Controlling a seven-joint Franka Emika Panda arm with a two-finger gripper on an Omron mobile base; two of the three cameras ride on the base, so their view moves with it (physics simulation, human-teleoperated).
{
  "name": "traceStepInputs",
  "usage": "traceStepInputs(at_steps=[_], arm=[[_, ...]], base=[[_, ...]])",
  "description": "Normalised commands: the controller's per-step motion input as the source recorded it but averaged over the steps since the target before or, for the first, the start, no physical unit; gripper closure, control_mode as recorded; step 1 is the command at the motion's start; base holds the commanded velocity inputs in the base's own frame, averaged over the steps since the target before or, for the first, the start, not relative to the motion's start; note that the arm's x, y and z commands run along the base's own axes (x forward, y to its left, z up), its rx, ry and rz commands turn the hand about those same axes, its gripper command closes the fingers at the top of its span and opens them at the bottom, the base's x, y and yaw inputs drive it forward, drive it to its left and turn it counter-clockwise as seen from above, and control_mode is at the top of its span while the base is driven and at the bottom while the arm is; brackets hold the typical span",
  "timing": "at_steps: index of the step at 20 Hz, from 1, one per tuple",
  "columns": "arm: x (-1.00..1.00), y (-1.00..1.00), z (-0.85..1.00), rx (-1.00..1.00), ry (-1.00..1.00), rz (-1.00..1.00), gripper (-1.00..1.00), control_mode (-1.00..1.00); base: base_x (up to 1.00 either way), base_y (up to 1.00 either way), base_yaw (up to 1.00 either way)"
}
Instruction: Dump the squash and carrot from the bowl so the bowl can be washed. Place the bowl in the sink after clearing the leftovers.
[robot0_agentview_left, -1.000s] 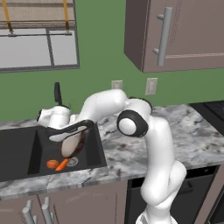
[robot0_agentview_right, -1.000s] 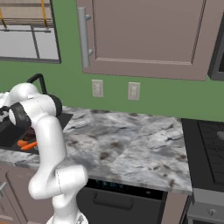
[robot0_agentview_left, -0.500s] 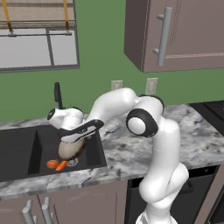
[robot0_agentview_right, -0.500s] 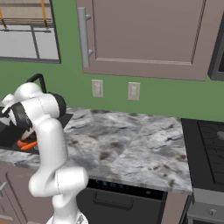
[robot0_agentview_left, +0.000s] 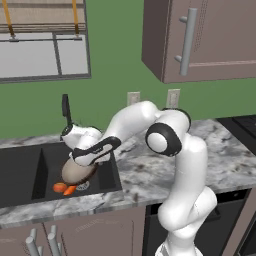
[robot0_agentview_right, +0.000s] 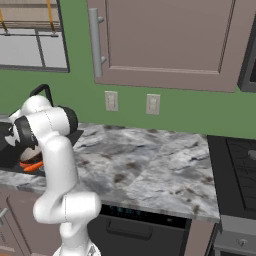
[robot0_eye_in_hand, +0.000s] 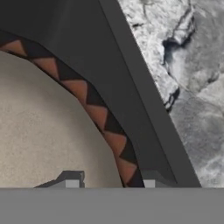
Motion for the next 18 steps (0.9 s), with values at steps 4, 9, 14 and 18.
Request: traceStepInputs(at_steps=[4,9,14,18], arm=[[0.10,0.19,-0.11,0.12,0.10,-0.01,1.00,-1.00],[0.09,0.21,-0.29,0.03,0.19,-0.06,1.00,-1.00],[0.00,-0.09,-0.51,-0.05,0.24,-0.06,1.00,-1.00],[0.00,0.00,-0.28,-0.04,0.20,0.00,1.00,-1.00]], base=[[0.00,0.00,0.00],[0.00,0.00,0.00],[0.00,0.00,0.00],[0.00,0.00,0.00]])
